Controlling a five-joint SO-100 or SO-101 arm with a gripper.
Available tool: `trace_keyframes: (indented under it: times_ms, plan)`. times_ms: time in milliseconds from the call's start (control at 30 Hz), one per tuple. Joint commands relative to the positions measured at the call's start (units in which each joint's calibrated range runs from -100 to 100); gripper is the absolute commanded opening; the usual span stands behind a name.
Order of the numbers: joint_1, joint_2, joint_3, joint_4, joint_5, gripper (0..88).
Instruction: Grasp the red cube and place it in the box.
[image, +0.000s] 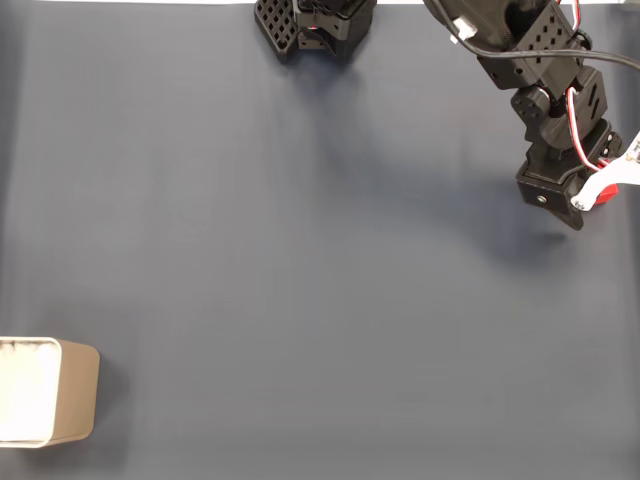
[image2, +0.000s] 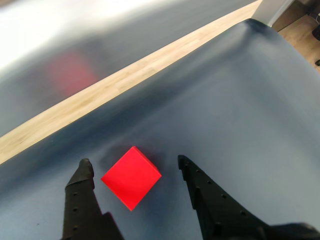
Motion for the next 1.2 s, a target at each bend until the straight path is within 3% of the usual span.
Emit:
trace_keyframes:
  times_ms: [0,1167]
  plan:
    - [-1.0,-1.5,-0.6,0.3,0.7,39.7]
    - [-4.3,-7.8,4.0,6.2,1.8,39.2]
